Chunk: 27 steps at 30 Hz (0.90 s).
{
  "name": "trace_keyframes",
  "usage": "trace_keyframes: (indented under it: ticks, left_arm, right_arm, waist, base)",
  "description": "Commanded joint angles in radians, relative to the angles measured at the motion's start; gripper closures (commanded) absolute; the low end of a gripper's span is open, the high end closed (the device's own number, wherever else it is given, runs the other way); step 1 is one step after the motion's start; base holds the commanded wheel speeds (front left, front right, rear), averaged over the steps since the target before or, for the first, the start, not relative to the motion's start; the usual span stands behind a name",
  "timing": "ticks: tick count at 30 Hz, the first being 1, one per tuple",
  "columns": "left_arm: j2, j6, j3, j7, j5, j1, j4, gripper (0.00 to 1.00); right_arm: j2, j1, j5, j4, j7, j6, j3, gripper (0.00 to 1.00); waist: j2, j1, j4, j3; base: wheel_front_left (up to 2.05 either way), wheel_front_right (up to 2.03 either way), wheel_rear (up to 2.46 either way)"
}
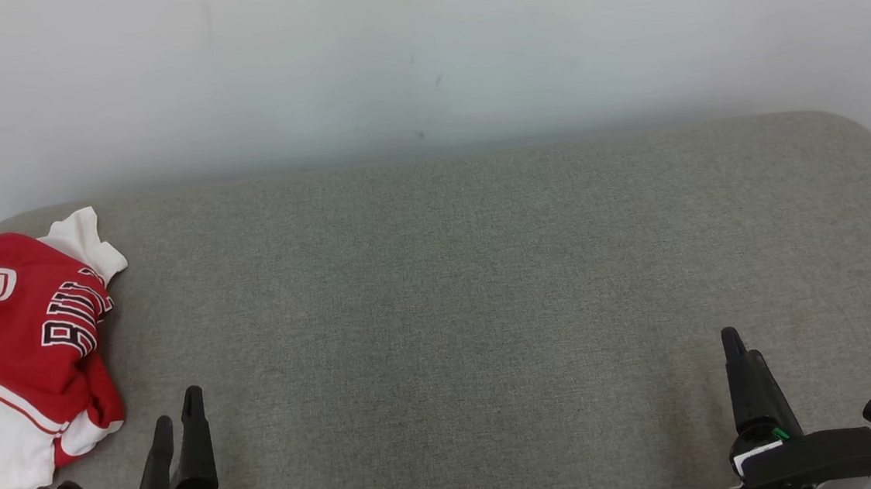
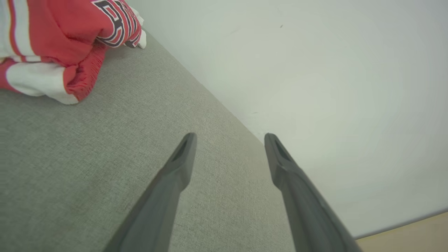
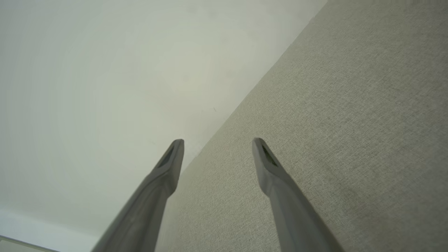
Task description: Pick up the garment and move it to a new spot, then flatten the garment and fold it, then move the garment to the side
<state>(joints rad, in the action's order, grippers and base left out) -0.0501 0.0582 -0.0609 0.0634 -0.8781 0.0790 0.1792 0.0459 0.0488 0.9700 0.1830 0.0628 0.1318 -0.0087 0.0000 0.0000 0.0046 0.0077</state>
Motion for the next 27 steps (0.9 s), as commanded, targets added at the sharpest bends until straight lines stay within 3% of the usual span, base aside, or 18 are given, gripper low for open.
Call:
trace_keyframes:
  ticks: [1, 27]
  left_arm:
    - [-0.011, -0.006, 0.003, 0.010, 0.044, 0.022, -0.019, 0.00]
    - [-0.043, -0.043, 0.042, 0.087, 0.382, -0.006, -0.034, 0.00]
  right_arm:
    - [0.004, 0.003, -0.037, -0.014, 0.010, -0.001, 0.006, 0.00]
    - [0.005, -0.017, -0.412, -0.011, 0.087, -0.001, 0.057, 0.00]
  waist:
    - [0.0000, 0.0000, 0.001, 0.000]
    - [0.0000, 0.0000, 0.009, -0.008]
  base:
    - [0.00, 0.00, 0.00]
    - [0.00, 0.00, 0.00]
